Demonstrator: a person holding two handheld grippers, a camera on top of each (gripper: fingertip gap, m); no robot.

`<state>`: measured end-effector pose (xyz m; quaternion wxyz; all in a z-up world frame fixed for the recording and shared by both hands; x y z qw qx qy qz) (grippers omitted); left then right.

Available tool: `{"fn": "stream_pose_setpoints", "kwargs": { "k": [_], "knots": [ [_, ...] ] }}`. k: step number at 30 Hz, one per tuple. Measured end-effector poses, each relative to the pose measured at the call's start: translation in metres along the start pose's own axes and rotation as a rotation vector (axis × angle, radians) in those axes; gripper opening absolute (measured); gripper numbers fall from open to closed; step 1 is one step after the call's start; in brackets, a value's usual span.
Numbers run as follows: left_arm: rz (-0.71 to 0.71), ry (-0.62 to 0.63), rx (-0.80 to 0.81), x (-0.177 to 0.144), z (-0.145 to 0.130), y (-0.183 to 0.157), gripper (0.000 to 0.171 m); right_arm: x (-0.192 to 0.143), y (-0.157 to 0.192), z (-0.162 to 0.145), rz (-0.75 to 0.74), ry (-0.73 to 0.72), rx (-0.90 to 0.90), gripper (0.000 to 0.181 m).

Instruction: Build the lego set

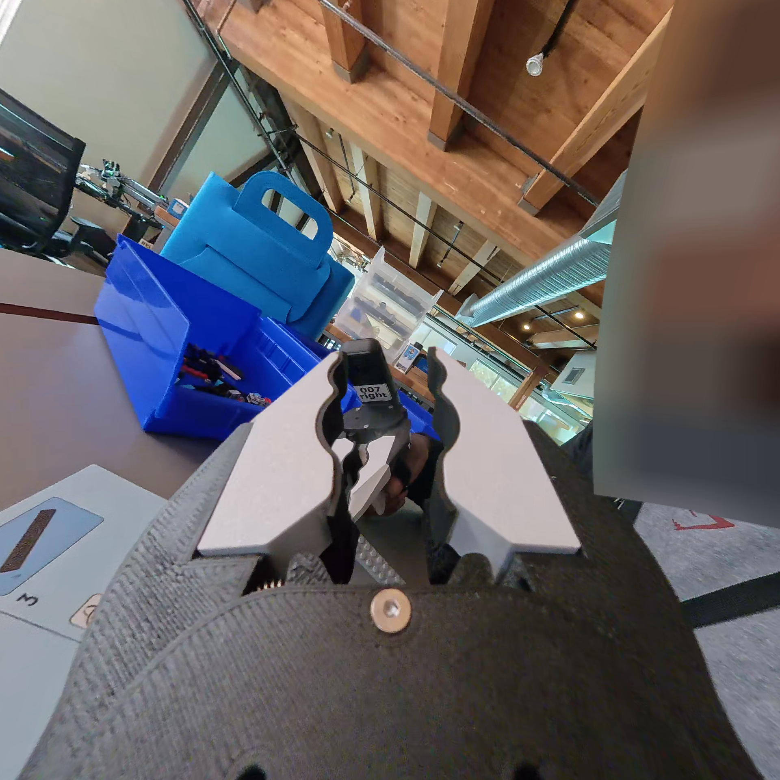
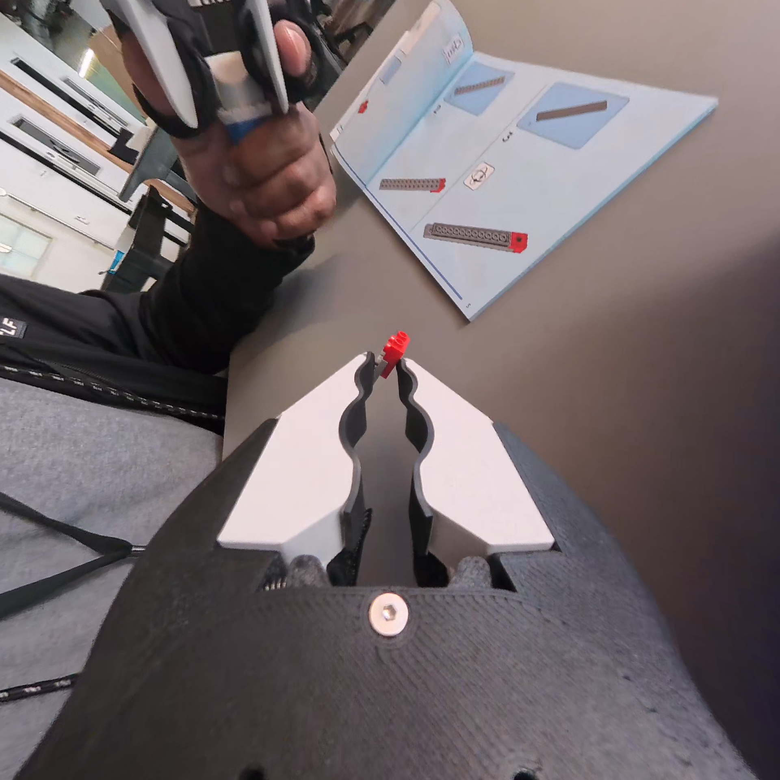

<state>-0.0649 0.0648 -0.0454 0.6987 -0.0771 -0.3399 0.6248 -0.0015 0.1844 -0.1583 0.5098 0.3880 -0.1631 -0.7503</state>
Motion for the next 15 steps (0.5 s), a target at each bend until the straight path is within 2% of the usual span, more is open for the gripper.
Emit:
{"fn": "stream_pose_setpoints", "kwargs": {
  "k": [15],
  "knots": [
    [-0.001,0.128,0.028,0.017,-0.031,0.002,0.038,0.001,0.001,-0.002,-0.001,0.02,-0.028,0.026]
  ]
}}
Point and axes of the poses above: each gripper's, where its closed fingertips meet, x out along the fingers, z out of its top, y = z × x across the jaws, the point moved 3 cm from there along -x, back along the fingers, and after that the axes turned 2 degrees about x, right-handed, at the moved point
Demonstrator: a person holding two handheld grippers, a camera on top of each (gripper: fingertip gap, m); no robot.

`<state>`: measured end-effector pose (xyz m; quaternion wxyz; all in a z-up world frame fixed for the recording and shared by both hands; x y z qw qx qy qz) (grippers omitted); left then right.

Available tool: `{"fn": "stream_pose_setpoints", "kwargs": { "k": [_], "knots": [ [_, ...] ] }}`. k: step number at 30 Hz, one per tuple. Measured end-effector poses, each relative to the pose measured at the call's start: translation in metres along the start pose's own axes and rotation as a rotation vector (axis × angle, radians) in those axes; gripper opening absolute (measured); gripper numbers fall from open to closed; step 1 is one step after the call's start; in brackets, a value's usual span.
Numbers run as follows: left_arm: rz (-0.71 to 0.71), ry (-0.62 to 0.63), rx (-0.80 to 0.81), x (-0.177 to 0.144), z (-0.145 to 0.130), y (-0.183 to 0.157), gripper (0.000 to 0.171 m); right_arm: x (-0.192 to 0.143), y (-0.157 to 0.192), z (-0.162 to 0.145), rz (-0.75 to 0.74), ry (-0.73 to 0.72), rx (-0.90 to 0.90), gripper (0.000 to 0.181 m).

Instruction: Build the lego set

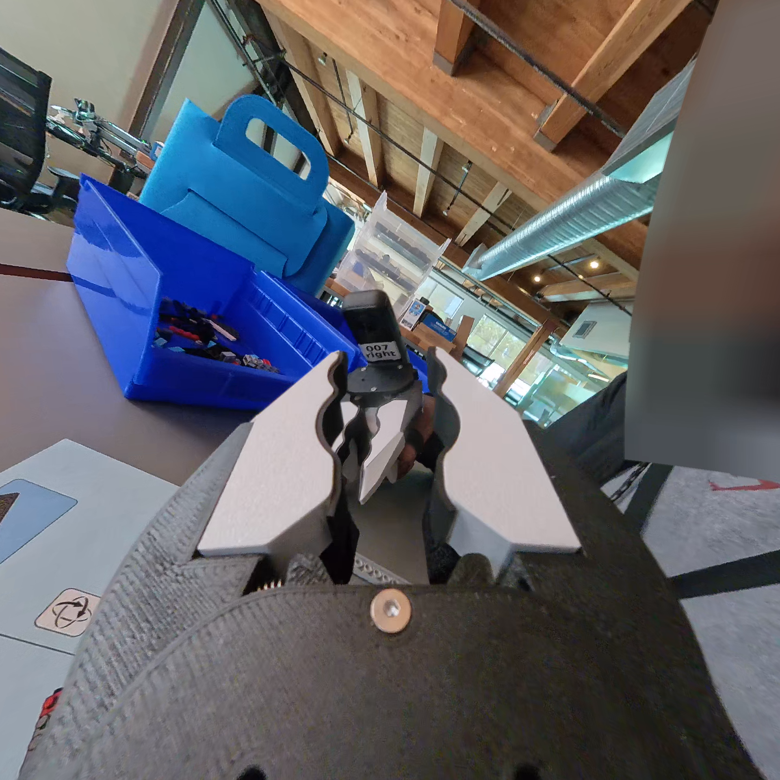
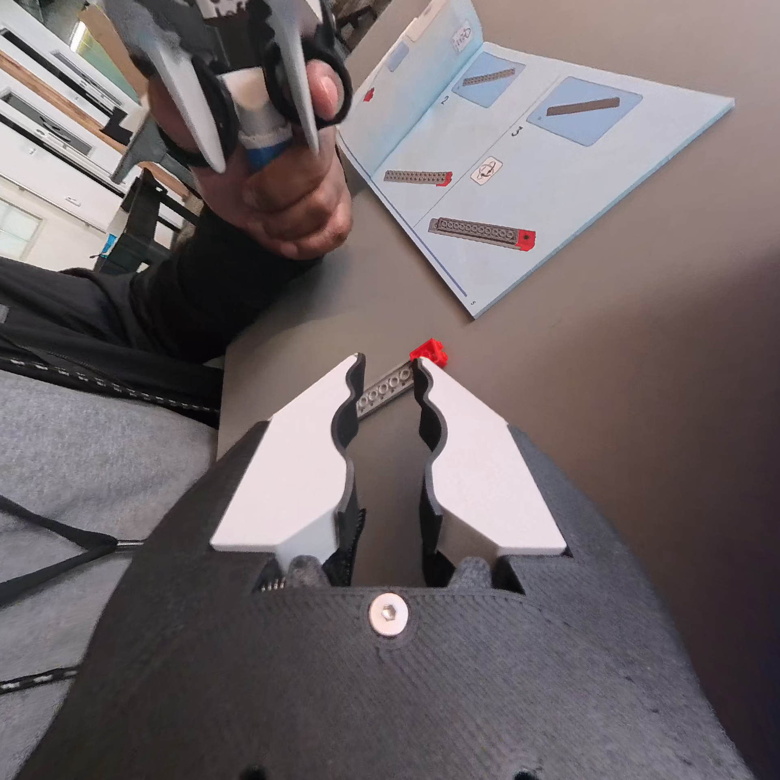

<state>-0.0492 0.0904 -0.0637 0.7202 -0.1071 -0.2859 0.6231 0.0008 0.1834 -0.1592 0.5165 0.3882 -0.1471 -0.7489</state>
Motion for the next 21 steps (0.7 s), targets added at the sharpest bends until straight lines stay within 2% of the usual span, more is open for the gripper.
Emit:
{"fn": "stream_pose_setpoints", "kwargs": {
  "k": [3,7,11,16,21],
  "knots": [
    [0.026,0.062,0.058,0.006,-0.011,0.001,0.04,-0.002,0.0,0.006,-0.045,-0.039,-0.053,0.028],
    [0.108,0.15,0.162,0.014,-0.027,0.006,0.052,-0.007,0.007,0.015,-0.066,-0.121,-0.086,0.03],
    [0.195,0.185,0.235,0.019,-0.036,0.01,0.052,-0.009,0.01,0.006,-0.129,-0.143,-0.143,0.035],
    [0.233,0.221,0.179,0.028,-0.051,0.013,0.055,-0.031,0.019,-0.003,-0.155,-0.258,-0.192,0.035],
    [0.269,0.216,0.178,0.033,-0.052,0.017,0.054,-0.057,0.024,-0.004,-0.105,-0.401,-0.16,0.034]
  ]
}}
Point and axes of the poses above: each gripper's, where its closed fingertips meet, x out along the fingers, z out of its top, y = z × x across the jaws, the point moved 3 cm from there along -x, back along the fingers, and after that the axes turned 2 degrees about x, right-handed, at the moved point
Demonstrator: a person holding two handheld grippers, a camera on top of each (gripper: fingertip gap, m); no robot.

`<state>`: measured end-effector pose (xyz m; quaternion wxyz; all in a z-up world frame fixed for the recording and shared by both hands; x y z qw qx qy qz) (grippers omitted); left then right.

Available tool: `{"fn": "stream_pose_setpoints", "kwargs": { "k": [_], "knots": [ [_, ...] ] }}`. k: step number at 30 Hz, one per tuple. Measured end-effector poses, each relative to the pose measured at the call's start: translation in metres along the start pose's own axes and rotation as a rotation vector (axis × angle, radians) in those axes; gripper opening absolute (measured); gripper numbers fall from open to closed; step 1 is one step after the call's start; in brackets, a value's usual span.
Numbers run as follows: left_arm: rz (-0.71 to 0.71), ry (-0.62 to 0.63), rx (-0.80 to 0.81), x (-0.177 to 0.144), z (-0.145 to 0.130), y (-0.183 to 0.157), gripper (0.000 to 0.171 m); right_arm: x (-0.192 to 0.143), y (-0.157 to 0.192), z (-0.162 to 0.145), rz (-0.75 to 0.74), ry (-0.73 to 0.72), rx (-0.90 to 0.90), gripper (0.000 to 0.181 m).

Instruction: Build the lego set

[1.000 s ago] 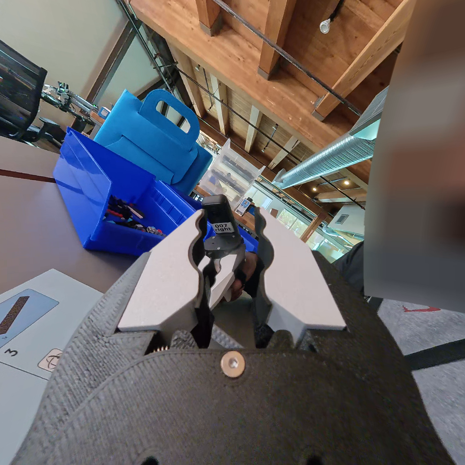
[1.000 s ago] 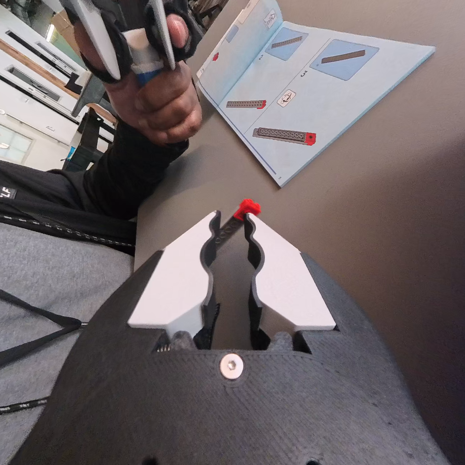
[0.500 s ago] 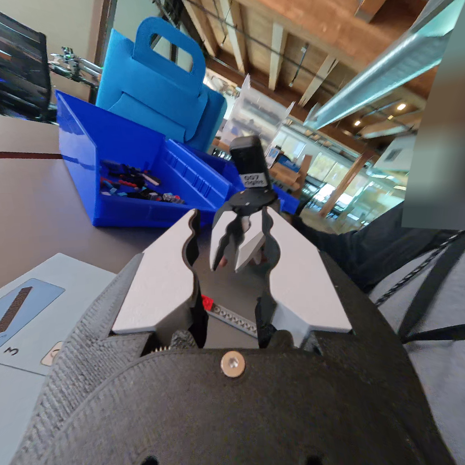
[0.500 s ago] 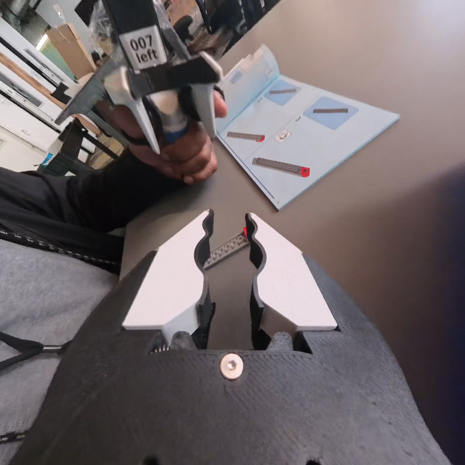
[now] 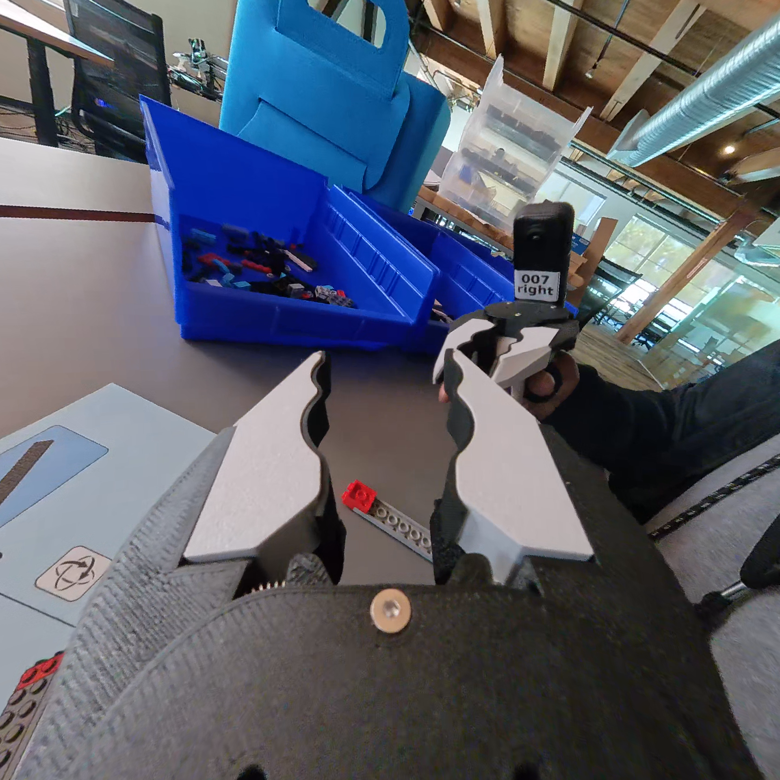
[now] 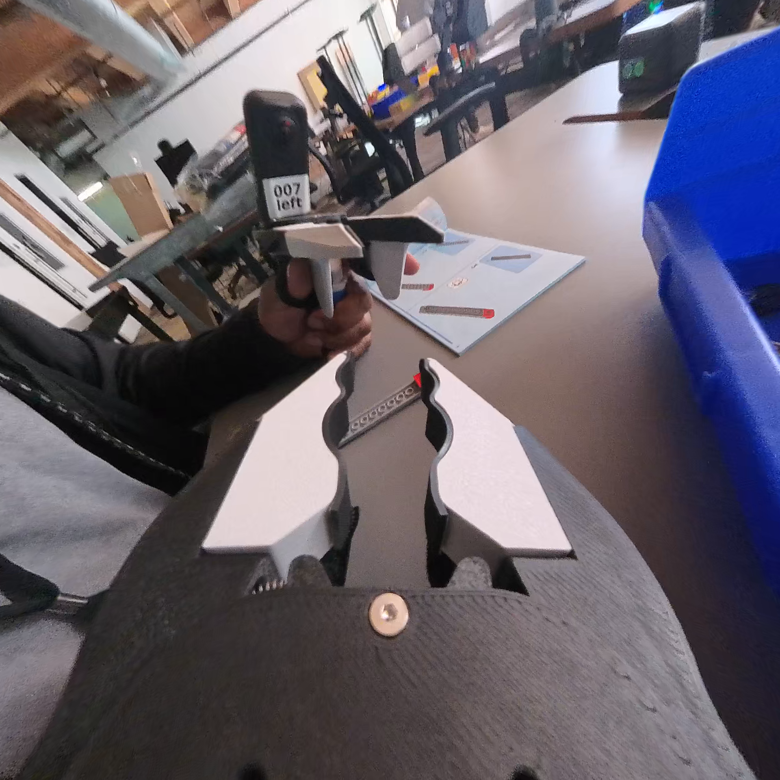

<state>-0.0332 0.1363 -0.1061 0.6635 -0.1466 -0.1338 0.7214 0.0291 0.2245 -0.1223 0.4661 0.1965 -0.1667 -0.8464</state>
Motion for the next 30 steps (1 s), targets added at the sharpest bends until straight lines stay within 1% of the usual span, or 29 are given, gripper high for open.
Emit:
{"fn": "stream_pose_setpoints", "kwargs": {
  "k": [3,8,13,17,23,26,30],
  "knots": [
    [0.015,-0.029,-0.025,0.0,0.003,0.004,0.053,-0.004,0.001,0.001,-0.008,-0.024,-0.01,0.034],
    [0.039,-0.059,-0.06,0.002,0.006,0.011,0.053,0.001,0.005,-0.004,-0.042,0.012,-0.082,0.034],
    [0.046,-0.061,-0.044,0.011,0.007,0.011,0.053,-0.001,0.002,-0.002,-0.044,-0.003,-0.043,0.034],
    [0.037,-0.019,-0.009,0.028,0.011,0.008,0.053,-0.001,0.001,-0.002,-0.041,-0.005,-0.035,0.034],
    [0.031,-0.005,0.083,0.054,0.035,0.002,0.053,0.001,0.005,-0.006,-0.056,0.023,-0.075,0.033],
    [0.026,0.004,0.074,0.062,0.036,0.001,0.054,0.002,0.005,-0.007,-0.066,0.029,-0.081,0.033],
    [0.038,0.063,0.062,0.07,0.029,0.002,0.053,0.001,0.004,-0.007,-0.074,0.033,-0.074,0.033]
  ]
}}
Point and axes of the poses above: each gripper's, where its closed fingertips meet, x out along the fingers, z out of its top, y = z × x across the jaws, the point moved 3 cm from there along -x, back along the fingers, and after that the axes turned 2 degrees about x, right-handed, at the moved point
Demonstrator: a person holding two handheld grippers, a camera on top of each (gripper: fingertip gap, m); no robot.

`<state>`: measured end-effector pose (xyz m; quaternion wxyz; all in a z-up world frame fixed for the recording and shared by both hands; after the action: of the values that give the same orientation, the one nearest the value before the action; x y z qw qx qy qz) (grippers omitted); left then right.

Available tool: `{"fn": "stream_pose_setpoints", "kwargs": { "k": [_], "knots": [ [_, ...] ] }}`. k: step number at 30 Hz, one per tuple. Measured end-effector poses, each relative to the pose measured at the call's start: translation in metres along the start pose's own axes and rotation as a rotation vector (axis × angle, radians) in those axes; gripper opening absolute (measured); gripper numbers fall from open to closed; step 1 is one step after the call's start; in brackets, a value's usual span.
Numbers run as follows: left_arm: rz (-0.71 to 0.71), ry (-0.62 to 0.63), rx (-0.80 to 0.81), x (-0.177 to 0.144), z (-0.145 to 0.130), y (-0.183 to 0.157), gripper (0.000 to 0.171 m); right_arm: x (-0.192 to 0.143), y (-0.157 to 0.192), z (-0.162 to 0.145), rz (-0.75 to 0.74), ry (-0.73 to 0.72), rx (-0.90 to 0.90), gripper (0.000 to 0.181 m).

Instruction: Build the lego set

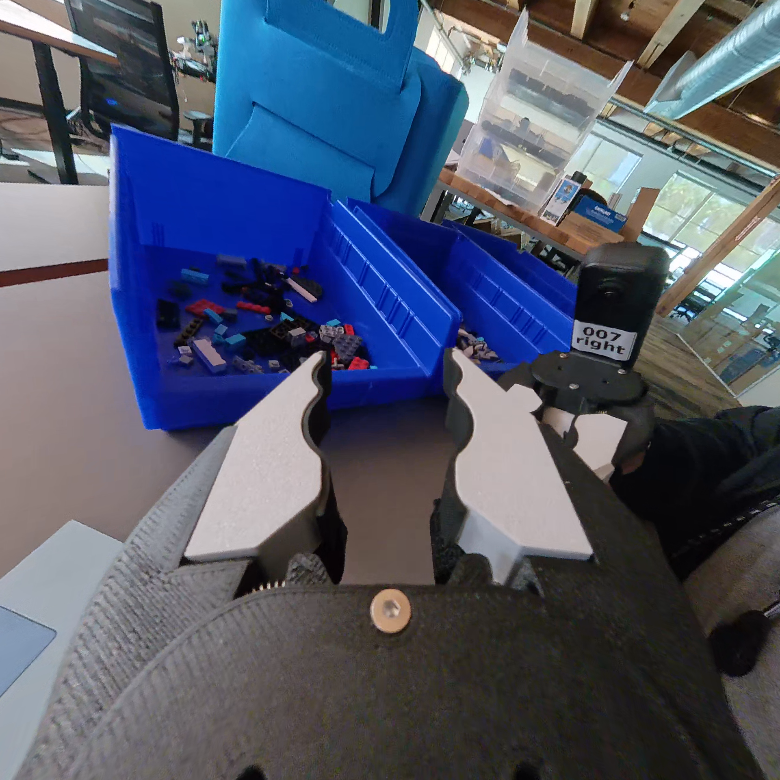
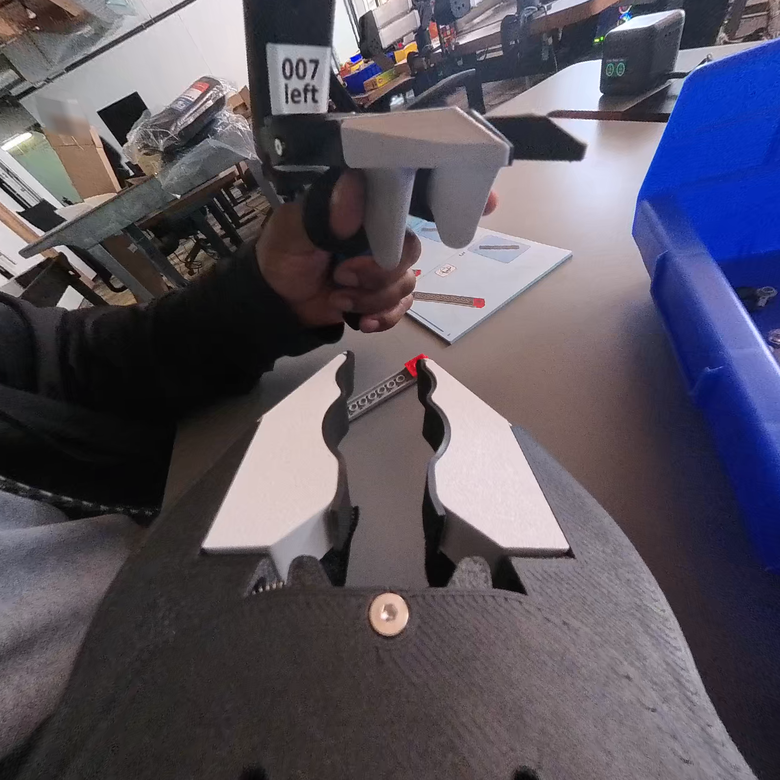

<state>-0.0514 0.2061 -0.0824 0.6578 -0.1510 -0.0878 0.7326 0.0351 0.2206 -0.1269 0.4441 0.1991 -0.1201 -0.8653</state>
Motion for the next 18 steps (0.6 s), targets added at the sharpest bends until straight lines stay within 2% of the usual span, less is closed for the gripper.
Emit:
{"fn": "stream_pose_setpoints", "kwargs": {
  "k": [5,9,11,14,18],
  "knots": [
    [0.029,0.102,0.049,0.013,0.008,-0.001,0.052,0.001,0.0,-0.001,-0.01,0.01,-0.005,0.032],
    [0.029,0.262,0.236,0.038,0.033,0.0,0.053,0.002,0.003,-0.003,-0.002,0.023,-0.01,0.032],
    [0.009,0.356,0.318,0.056,0.045,0.001,0.055,0.003,0.005,-0.005,0.003,0.033,-0.024,0.032],
    [-0.042,0.428,0.409,0.091,0.059,0.001,0.058,0.004,0.008,-0.005,0.016,0.041,-0.041,0.032],
    [-0.112,0.549,0.565,0.139,0.062,0.011,0.06,0.004,0.011,-0.007,0.034,0.053,-0.058,0.032]
  ]
}}
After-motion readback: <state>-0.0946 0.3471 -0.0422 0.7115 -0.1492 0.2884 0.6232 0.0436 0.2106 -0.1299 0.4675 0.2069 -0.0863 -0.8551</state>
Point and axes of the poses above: each gripper's, where its closed fingertips meet, x out along the fingers, z out of its top, y = z × x across the jaws, the point moved 3 cm from there along -x, back along the fingers, and after that the axes turned 2 degrees about x, right-handed, at the moved point
